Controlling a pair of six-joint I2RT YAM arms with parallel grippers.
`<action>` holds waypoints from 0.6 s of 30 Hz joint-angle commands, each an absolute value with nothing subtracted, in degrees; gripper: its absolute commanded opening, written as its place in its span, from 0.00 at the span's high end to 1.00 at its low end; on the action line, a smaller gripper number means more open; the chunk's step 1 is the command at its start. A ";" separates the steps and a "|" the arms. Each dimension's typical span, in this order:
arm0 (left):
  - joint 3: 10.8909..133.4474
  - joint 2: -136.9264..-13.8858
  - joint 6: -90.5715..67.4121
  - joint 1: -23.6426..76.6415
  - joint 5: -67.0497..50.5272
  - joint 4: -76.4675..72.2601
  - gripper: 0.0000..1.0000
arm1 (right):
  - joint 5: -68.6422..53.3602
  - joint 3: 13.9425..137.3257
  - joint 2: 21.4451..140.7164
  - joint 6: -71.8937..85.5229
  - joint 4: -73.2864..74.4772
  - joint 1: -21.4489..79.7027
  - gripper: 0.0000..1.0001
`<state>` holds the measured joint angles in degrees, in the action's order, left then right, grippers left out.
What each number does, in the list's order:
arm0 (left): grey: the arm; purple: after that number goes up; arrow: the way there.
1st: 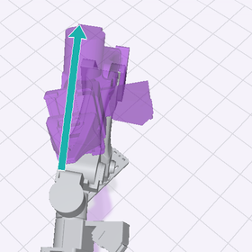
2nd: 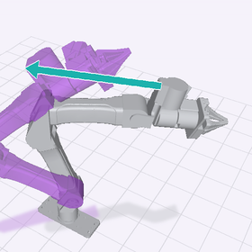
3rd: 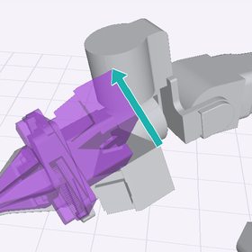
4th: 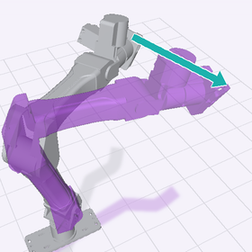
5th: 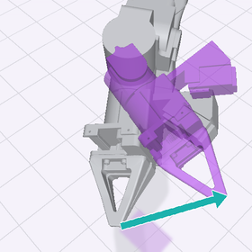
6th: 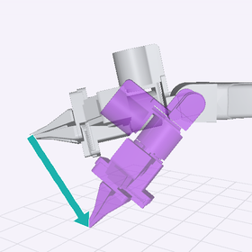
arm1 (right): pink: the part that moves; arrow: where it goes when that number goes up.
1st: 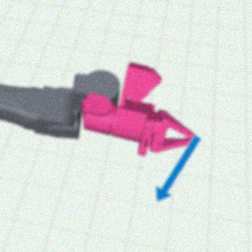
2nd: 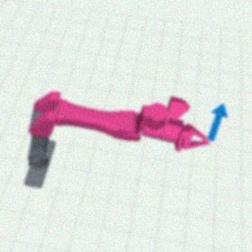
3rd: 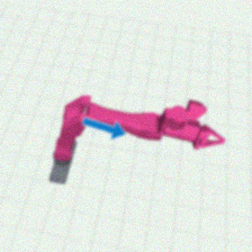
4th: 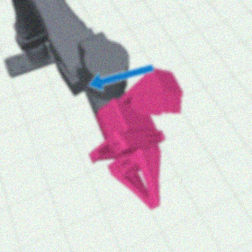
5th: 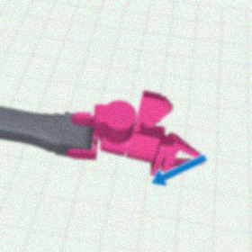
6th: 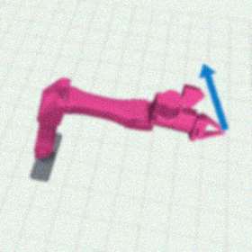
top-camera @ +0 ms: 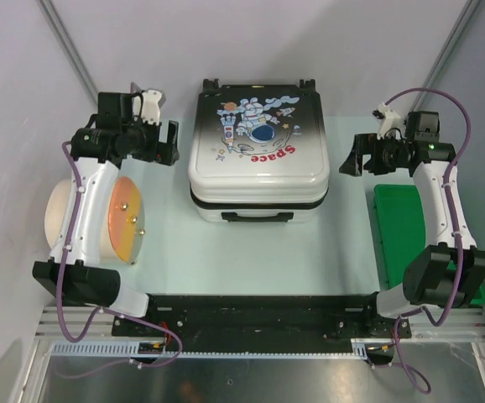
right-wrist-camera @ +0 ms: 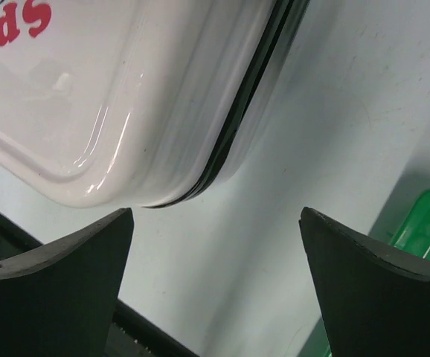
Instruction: Open, take out, and arrange the luggage
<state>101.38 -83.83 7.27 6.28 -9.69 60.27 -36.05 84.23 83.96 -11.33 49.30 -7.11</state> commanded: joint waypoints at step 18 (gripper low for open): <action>134.56 -117.15 0.88 4.57 -29.15 54.23 0.00 | -34.54 85.34 104.22 -6.51 28.13 -6.42 0.12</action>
